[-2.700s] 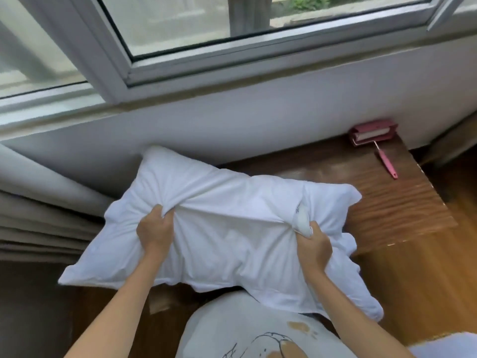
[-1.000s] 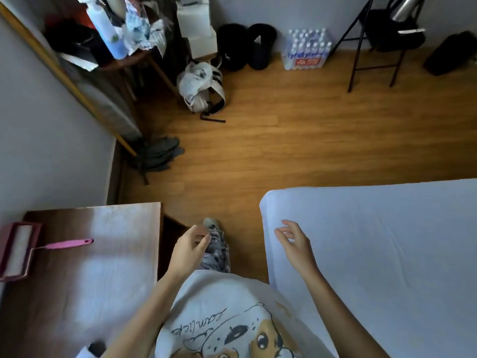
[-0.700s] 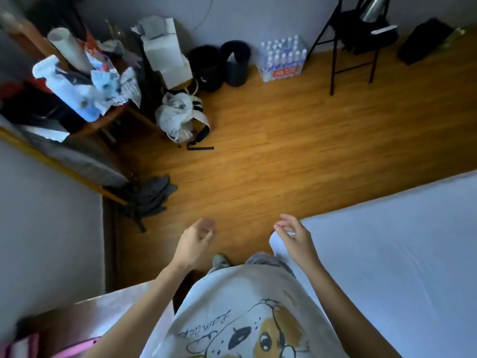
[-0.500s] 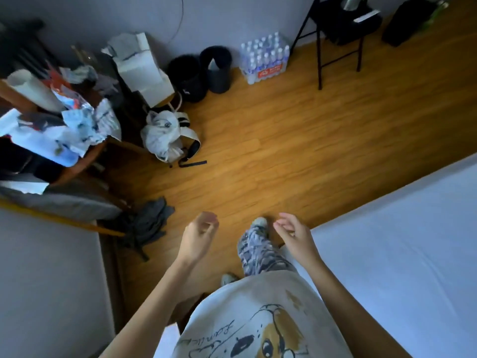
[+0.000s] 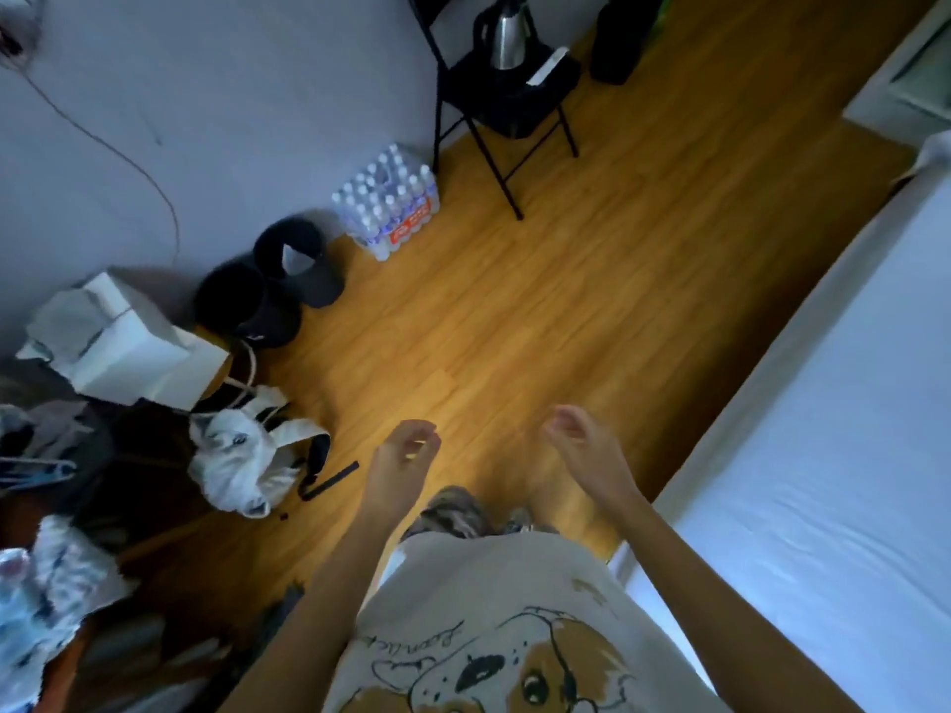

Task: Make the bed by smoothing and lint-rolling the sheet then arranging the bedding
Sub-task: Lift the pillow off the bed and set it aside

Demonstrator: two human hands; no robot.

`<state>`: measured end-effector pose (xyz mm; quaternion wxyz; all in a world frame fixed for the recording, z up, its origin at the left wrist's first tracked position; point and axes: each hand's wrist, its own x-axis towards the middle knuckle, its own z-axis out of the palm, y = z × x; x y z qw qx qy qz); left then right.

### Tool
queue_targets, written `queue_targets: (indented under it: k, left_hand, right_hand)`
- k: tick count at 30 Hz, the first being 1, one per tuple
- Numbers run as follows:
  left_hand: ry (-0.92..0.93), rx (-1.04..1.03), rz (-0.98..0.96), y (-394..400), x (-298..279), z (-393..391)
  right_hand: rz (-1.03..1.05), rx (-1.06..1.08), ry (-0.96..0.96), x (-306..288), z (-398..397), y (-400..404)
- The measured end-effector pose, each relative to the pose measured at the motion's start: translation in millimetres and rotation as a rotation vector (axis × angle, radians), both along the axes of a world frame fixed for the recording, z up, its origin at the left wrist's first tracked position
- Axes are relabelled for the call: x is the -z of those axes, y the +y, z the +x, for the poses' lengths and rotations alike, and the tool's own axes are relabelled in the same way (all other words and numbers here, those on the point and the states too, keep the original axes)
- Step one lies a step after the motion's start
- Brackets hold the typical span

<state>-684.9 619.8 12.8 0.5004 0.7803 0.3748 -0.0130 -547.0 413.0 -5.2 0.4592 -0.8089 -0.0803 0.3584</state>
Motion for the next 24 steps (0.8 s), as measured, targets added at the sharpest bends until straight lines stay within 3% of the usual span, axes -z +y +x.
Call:
queue_targets:
  k: [15,19,24]
  left_hand:
    - [0.084,0.662,-0.13,106.4,15.5,378.3]
    - [0.121,0.883,-0.102,105.3,16.3,472.5]
    - [0.14,0.933,-0.06,74.6,23.0,593.4]
  right_hand:
    - [-0.034,0.791,-0.079,7.7,231.8,63.2]
    - [-0.034,0.893,-0.077,3.7,289.8,72.8]
    - [-0.044,0.94,-0.077,12.6,383.3,49.2]
